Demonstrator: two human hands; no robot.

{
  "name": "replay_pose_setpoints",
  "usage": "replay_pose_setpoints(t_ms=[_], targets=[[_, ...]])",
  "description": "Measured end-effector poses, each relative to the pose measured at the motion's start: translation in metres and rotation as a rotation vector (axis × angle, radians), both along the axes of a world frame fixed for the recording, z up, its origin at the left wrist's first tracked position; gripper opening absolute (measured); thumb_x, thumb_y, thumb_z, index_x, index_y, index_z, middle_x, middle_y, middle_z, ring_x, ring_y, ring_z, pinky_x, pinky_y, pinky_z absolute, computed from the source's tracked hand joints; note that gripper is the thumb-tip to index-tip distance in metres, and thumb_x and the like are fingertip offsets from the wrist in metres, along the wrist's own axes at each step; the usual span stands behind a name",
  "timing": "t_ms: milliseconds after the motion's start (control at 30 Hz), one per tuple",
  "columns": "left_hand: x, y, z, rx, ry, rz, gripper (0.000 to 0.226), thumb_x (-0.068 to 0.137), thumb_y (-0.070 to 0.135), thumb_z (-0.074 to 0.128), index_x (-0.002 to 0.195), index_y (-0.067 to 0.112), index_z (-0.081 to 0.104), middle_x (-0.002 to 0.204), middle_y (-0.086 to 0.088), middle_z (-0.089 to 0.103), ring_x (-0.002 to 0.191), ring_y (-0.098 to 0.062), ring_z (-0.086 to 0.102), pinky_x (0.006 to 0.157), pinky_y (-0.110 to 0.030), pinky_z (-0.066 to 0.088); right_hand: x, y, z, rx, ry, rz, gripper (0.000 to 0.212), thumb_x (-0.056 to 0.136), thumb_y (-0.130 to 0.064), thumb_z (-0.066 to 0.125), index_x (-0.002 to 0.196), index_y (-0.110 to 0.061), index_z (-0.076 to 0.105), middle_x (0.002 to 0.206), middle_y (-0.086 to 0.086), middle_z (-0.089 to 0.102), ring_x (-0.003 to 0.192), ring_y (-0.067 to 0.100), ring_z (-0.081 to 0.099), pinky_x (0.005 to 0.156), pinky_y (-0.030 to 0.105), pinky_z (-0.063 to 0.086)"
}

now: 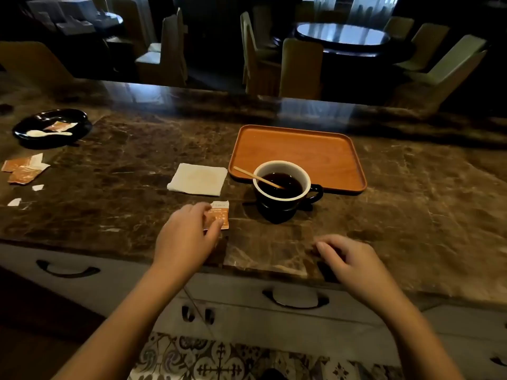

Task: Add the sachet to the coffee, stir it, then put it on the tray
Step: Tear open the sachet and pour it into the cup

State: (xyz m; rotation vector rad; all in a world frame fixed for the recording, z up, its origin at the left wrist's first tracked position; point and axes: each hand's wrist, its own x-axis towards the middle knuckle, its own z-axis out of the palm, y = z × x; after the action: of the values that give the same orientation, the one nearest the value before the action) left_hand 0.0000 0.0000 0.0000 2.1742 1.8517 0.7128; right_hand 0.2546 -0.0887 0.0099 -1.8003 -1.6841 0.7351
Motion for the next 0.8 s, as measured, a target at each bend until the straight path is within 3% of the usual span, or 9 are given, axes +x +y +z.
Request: replay_pose_setpoints(t_ms=[100, 233, 367, 533, 700, 800], targets=[[0.011, 0.018, -0.005, -0.099, 0.13, 0.094, 0.059, 0.082, 0.046, 0.054, 0.128, 0.012, 0.041, 0.121, -0.014, 0.053, 0.11, -0.027, 0.048, 0.081, -0.038, 0.046, -0.007, 0.015, -0.012, 0.113, -0.134, -0.026, 0.021, 0.093, -0.02, 0.051, 0.108, -0.017, 0.065, 0.105, -0.002, 0.062, 0.105, 0.013, 0.05, 0.088, 0.026, 0.039], [0.017, 0.024, -0.009, -0.141, 0.147, 0.129, 0.052, 0.083, 0.041, 0.055, 0.124, 0.01, 0.042, 0.121, -0.017, 0.05, 0.11, -0.03, 0.045, 0.079, -0.039, 0.045, -0.017, 0.016, -0.033, 0.144, -0.349, -0.031, 0.035, 0.092, -0.027, 0.053, 0.126, -0.017, 0.055, 0.122, 0.004, 0.053, 0.12, 0.021, 0.04, 0.1, 0.038, 0.028], [0.015, 0.026, -0.007, -0.155, 0.095, 0.11, 0.051, 0.084, 0.037, 0.056, 0.127, 0.013, 0.045, 0.123, -0.016, 0.049, 0.112, -0.03, 0.045, 0.083, -0.04, 0.045, -0.021, 0.013, -0.044, 0.215, -0.554, 0.019, 0.044, 0.094, -0.027, 0.05, 0.134, -0.009, 0.047, 0.139, 0.015, 0.048, 0.133, 0.03, 0.038, 0.109, 0.048, 0.029], [0.013, 0.023, -0.012, -0.148, 0.119, 0.186, 0.055, 0.08, 0.045, 0.059, 0.12, 0.009, 0.049, 0.117, -0.018, 0.052, 0.106, -0.031, 0.049, 0.079, -0.039, 0.046, -0.022, 0.014, -0.046, 0.207, -0.603, 0.035, 0.046, 0.097, -0.03, 0.043, 0.138, -0.01, 0.042, 0.147, 0.012, 0.041, 0.138, 0.027, 0.032, 0.112, 0.045, 0.021], [0.011, 0.021, -0.013, -0.147, -0.171, 0.136, 0.035, 0.076, 0.032, 0.068, 0.103, 0.013, 0.056, 0.1, -0.005, 0.06, 0.091, -0.022, 0.057, 0.073, -0.038, 0.051, -0.021, 0.014, -0.046, 0.179, -0.613, 0.056, 0.049, 0.098, -0.036, 0.032, 0.142, -0.013, 0.034, 0.152, 0.009, 0.032, 0.142, 0.023, 0.023, 0.115, 0.041, 0.013], [0.011, 0.013, -0.014, -0.192, -0.352, 0.064, 0.017, 0.08, 0.026, 0.064, 0.092, 0.022, 0.053, 0.089, 0.007, 0.058, 0.08, -0.013, 0.058, 0.064, -0.029, 0.047, -0.022, 0.015, -0.047, 0.124, -0.636, 0.085, 0.066, 0.092, -0.053, 0.01, 0.147, -0.017, 0.02, 0.157, 0.005, 0.017, 0.145, 0.019, 0.009, 0.116, 0.037, 0.003]])
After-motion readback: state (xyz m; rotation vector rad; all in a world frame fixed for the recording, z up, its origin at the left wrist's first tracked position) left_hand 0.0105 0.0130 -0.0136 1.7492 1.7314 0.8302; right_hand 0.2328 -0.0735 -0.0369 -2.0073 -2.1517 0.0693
